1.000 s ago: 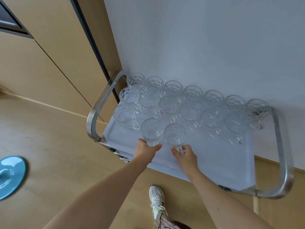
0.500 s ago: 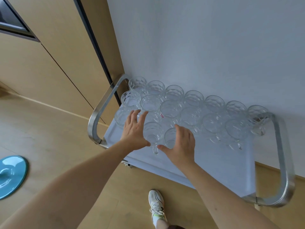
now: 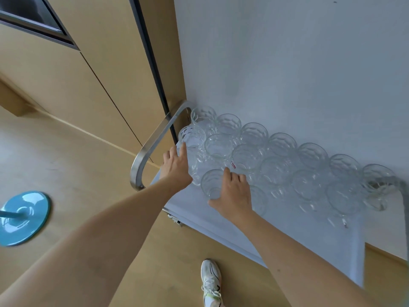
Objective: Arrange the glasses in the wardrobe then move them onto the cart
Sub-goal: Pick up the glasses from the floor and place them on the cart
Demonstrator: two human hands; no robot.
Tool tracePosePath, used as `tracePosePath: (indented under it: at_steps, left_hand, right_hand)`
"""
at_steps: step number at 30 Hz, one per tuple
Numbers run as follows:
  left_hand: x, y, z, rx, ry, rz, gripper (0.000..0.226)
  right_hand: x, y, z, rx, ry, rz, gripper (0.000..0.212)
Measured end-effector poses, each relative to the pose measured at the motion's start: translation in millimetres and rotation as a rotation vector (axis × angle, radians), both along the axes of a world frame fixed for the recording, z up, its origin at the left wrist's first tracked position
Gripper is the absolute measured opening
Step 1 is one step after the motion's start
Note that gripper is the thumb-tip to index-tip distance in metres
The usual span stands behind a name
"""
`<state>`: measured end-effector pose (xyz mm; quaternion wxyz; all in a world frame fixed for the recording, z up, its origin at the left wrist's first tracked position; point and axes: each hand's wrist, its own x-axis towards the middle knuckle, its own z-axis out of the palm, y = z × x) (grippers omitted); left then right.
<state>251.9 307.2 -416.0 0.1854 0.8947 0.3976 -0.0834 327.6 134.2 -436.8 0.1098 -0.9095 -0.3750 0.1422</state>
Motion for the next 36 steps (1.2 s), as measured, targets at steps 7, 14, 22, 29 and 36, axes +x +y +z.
tracePosePath:
  at_steps: [7, 14, 22, 29, 36]
  left_hand:
    - [-3, 17, -5, -0.031, -0.057, 0.001, 0.1]
    - [-7, 21, -13, -0.025, -0.104, -0.007, 0.106]
    - [-8, 19, -13, -0.026, -0.096, -0.013, 0.115]
    - [-8, 19, -11, -0.025, -0.069, -0.058, 0.117]
    - [-1, -10, 0, 0.071, 0.053, -0.198, 0.119]
  right_hand:
    - [16, 11, -3, 0.08, 0.134, 0.003, 0.106]
    - [22, 22, 0, 0.107, 0.185, -0.01, 0.109]
    - [22, 23, -1, 0.121, 0.245, 0.004, 0.116]
    - [20, 25, 3, 0.105, 0.269, 0.032, 0.111]
    - [10, -7, 14, 0.189, 0.149, -0.049, 0.1]
